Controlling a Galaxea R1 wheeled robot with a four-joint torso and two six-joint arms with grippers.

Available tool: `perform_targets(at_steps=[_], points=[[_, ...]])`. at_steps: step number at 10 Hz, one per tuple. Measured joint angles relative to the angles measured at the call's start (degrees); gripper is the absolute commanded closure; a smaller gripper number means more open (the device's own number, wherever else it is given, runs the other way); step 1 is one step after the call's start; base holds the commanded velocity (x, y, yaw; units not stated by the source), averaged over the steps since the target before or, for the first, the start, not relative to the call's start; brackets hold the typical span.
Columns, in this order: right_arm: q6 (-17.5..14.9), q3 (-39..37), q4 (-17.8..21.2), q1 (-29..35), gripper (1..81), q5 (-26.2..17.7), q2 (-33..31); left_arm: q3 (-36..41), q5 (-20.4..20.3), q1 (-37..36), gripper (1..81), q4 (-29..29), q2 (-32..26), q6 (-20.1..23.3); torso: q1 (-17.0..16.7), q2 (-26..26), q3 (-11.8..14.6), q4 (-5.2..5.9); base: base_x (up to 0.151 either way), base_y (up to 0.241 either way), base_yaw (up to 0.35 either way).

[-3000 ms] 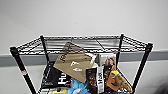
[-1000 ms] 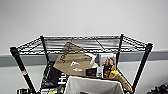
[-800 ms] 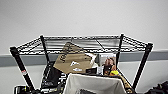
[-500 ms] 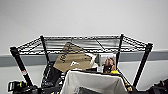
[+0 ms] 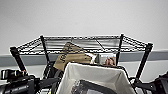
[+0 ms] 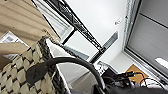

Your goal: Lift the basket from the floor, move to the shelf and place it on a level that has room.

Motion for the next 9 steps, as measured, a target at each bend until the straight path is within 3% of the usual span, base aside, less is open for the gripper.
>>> perform_targets(at_steps=[5, 9], points=[[0.33, 0.24, 7.36, 10.93, 81.1, -5.88, -1.6, 0.61, 8.0, -14.24, 81.1, -8.63, -1.95, -1.9, 0.0, 0.0, 0.0, 0.0, 0.0, 0.0, 0.0], [4.28, 0.06, 8.74, 17.1, 81.1, -9.07, -1.73, 0.28, 13.63, -23.33, 81.1, -10.91, -2.94, -7.06, -0.02, 0.0, 0.0, 0.0, 0.0, 0.0, 0.0]])
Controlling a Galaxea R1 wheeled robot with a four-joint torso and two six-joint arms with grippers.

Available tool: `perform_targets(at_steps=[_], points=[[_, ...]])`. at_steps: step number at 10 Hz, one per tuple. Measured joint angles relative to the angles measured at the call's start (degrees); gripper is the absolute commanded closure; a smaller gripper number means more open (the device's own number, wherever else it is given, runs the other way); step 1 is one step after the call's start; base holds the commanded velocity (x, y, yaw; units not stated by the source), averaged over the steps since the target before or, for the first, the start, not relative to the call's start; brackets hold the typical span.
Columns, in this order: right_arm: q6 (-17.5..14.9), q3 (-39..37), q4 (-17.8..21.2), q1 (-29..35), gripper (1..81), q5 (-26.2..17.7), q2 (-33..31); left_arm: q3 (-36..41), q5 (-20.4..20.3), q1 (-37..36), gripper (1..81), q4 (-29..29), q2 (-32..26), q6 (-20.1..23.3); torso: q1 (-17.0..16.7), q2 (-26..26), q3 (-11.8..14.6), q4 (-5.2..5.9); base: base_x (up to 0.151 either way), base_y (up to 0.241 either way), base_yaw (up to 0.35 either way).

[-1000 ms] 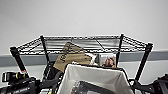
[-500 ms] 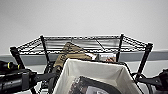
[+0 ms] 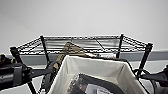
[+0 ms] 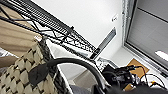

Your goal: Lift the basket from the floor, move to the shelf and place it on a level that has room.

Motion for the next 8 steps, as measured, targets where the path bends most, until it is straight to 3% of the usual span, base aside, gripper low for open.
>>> perform_targets(at_steps=[8], points=[[9.36, -2.84, 0.22, 12.96, 81.1, -5.02, 3.72, -3.61, 8.16, -15.76, 81.1, -1.05, 2.39, -10.5, 0.0, 0.0, 0.0, 0.0, 0.0, 0.0, 0.0]])
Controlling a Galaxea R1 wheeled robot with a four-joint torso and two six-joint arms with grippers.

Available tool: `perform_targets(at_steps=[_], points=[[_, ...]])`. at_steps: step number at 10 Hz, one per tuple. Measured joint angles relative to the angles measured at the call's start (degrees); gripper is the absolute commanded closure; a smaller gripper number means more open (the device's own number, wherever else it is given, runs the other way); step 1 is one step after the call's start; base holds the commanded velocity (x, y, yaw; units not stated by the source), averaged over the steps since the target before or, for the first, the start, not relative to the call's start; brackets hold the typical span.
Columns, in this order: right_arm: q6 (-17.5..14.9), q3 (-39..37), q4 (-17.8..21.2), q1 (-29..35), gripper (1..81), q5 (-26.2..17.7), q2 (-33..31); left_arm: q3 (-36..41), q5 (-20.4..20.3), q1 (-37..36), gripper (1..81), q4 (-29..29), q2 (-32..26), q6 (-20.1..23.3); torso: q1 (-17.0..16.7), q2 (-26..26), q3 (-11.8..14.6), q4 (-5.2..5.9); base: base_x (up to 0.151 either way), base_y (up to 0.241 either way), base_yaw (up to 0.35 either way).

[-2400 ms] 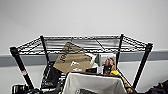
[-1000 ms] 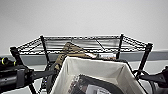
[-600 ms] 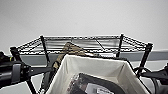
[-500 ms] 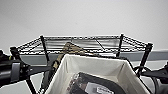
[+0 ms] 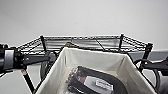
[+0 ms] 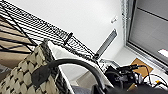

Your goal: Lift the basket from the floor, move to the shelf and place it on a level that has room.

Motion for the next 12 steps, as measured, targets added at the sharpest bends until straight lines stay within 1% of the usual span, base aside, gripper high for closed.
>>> perform_targets(at_steps=[2, 5, 7, 10, 12], points=[[3.06, -1.22, -0.04, 3.72, 81.1, -1.55, 1.52, -1.77, 2.29, -3.95, 81.1, -0.44, 1.57, -3.06, 0.0, 0.0, 0.0, 0.0, 0.0, 0.0, 0.0], [6.67, -3.15, -0.01, 8.69, 81.1, -3.69, 3.25, -4.02, 4.47, -8.9, 81.1, -0.99, 3.8, -6.61, 0.0, 0.0, 0.0, 0.0, 0.0, 0.0, 0.0], [8.83, -4.33, 0.0, 11.63, 81.1, -4.66, 4.28, -4.96, 4.88, -11.39, 81.1, -1.05, 5.99, -9.01, 0.0, 0.0, 0.0, 0.0, 0.0, 0.0, 0.0], [11.39, -5.16, 0.02, 16.29, 81.1, -6.17, 5.63, -5.66, 5.22, -14.53, 81.1, -1.07, 6.9, -10.89, 0.0, 0.0, 0.0, 0.0, 0.0, 0.0, 0.0], [13.42, -7.53, 0.3, 19.41, 81.1, -8.08, 7.28, -7.31, 5.27, -15.87, 81.1, -1.22, 8.58, -12.26, 0.0, 0.0, 0.0, 0.0, 0.0, 0.0, 0.0]])
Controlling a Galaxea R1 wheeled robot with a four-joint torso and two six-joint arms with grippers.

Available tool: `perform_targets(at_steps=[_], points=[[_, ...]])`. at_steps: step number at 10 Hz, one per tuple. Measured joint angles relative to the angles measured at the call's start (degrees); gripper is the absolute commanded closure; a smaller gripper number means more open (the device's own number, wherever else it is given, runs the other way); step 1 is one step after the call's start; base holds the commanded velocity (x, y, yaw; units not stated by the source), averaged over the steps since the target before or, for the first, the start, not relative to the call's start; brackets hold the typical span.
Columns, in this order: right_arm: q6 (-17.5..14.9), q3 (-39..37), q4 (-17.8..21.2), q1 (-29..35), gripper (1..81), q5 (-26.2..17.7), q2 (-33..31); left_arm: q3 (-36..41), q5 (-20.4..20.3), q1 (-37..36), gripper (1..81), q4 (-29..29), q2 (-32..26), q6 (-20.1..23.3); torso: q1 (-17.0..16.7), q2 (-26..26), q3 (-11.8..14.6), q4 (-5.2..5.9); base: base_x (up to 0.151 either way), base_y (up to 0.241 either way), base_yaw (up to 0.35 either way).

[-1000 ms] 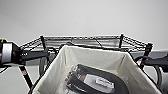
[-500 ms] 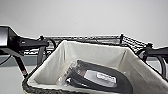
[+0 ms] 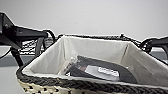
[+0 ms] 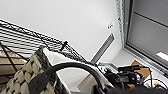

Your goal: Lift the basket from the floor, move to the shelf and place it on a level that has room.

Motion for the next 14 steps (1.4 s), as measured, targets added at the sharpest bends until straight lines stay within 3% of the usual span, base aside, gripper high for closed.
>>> perform_targets(at_steps=[6, 14], points=[[1.99, -4.74, 0.43, 3.86, 81.1, -1.34, 3.83, -6.75, 1.22, -6.1, 81.1, -0.71, 5.62, -4.0, 0.0, 0.0, 0.0, 0.0, 0.0, 0.0, 0.0], [1.79, -18.77, 0.16, 11.02, 81.1, -6.45, 11.0, -16.94, 1.27, -8.89, 81.1, -0.18, 14.74, -3.94, 0.0, 0.0, 0.0, 0.0, 0.0, 0.0, 0.0]])
